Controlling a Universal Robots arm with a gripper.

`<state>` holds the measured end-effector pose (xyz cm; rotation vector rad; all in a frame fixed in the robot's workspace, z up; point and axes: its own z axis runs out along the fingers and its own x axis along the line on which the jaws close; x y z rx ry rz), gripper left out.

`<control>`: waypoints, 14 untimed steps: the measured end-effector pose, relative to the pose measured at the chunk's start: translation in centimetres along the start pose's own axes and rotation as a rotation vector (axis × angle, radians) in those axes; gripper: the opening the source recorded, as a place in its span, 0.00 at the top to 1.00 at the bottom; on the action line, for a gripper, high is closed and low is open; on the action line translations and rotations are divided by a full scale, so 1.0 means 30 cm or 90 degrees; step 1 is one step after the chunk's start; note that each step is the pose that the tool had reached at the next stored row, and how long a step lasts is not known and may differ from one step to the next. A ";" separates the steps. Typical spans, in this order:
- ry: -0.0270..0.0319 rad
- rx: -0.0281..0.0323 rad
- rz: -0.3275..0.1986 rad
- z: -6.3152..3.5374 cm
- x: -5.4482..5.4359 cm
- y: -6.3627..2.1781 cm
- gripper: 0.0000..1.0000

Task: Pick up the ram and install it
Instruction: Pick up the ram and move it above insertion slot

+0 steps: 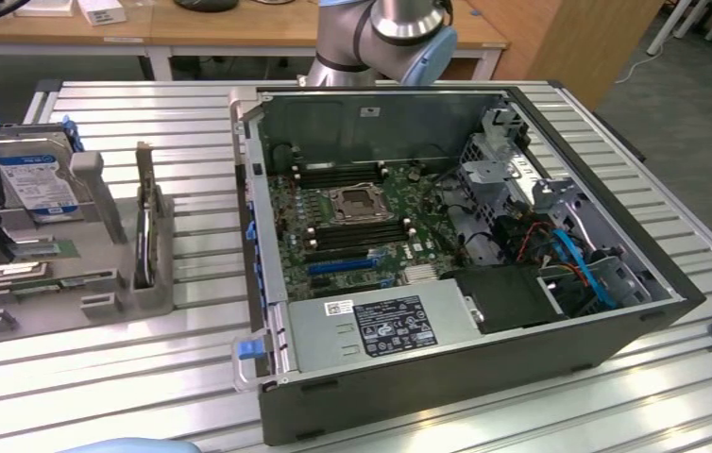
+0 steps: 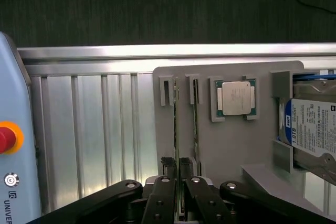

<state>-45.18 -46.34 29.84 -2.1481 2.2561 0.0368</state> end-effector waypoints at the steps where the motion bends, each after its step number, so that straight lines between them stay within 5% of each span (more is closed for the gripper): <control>1: 0.0000 0.0000 0.000 0.000 0.000 0.000 0.86; 14: 0.0001 -0.0001 0.000 -0.023 -0.001 0.000 0.86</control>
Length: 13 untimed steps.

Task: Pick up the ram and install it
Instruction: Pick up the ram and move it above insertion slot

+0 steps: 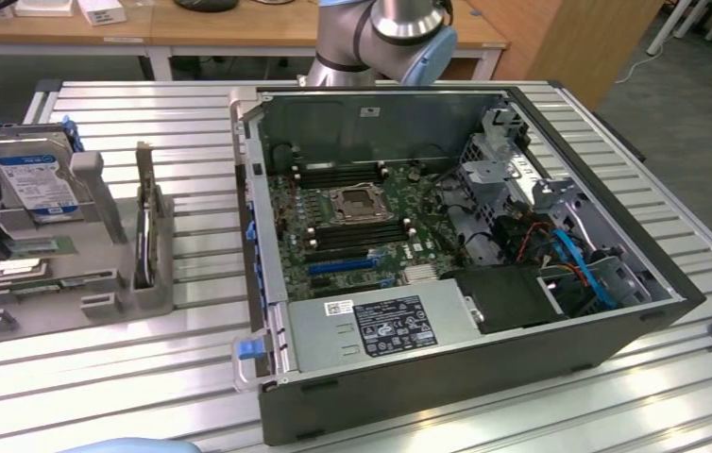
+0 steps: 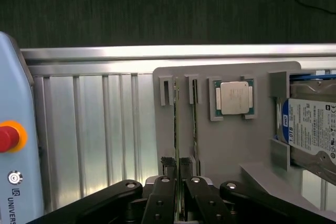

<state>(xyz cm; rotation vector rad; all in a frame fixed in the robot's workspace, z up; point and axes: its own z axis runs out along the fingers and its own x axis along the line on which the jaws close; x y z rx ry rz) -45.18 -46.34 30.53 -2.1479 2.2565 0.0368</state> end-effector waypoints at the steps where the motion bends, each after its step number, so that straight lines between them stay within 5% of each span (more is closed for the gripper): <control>1: 0.0000 0.0000 0.000 -0.005 0.000 0.000 0.86; 13: 0.0000 0.0000 0.000 -0.052 -0.002 0.000 0.86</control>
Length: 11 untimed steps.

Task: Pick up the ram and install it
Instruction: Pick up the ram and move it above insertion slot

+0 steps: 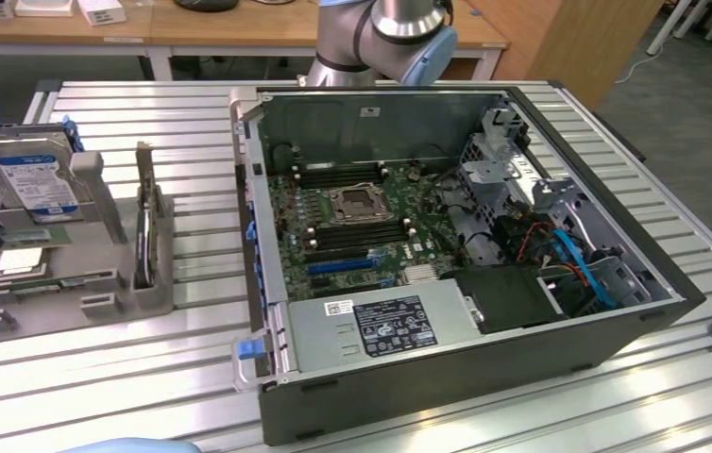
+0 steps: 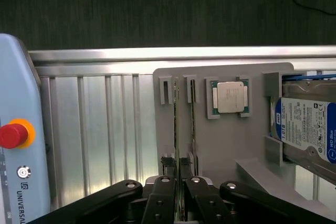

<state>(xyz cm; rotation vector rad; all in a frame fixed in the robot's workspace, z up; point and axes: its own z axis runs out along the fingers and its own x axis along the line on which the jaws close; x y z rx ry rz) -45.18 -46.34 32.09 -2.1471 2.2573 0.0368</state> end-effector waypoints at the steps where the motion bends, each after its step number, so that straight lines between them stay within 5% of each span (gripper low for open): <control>1: 0.0001 0.0000 0.000 -0.003 0.000 0.000 0.86; 11: 0.0001 -0.0003 0.001 -0.050 -0.002 0.000 0.86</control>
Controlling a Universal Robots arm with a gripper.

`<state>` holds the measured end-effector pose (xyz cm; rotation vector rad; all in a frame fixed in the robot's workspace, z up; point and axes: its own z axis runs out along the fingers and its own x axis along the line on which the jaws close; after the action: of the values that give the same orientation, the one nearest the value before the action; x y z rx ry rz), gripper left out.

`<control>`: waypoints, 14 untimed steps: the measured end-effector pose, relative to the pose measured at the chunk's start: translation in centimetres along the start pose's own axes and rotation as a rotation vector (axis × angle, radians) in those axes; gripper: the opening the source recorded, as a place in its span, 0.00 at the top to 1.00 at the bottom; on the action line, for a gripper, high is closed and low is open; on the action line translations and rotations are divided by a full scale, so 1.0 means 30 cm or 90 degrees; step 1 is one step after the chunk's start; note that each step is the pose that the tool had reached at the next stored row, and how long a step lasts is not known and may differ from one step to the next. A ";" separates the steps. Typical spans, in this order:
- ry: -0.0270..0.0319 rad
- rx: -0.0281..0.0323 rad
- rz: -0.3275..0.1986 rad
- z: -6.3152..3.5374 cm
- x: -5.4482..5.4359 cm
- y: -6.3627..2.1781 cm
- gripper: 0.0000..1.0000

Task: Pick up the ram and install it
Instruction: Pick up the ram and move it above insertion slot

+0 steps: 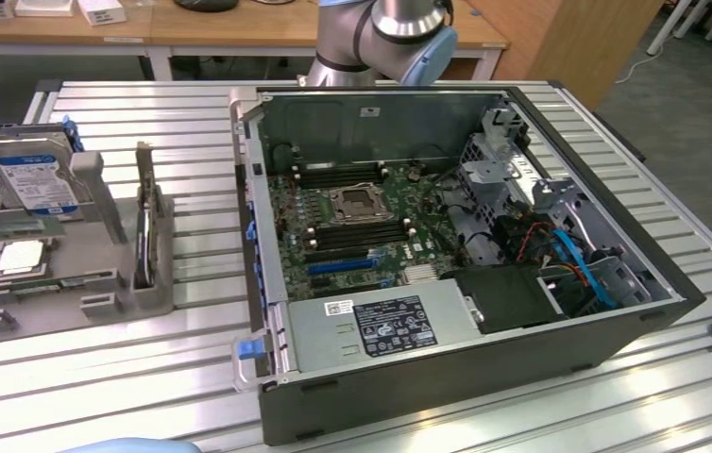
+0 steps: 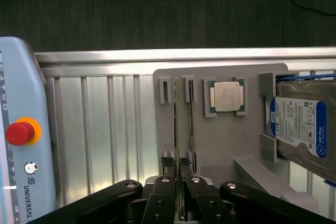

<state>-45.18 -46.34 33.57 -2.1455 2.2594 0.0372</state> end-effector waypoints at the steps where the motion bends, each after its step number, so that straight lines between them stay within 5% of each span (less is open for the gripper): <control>1: -0.0001 0.0000 0.000 -0.006 0.000 0.000 0.86; 14: 0.0000 -0.0010 0.002 -0.087 -0.003 -0.001 0.86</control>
<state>-45.16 -46.34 36.18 -2.1424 2.2639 0.0390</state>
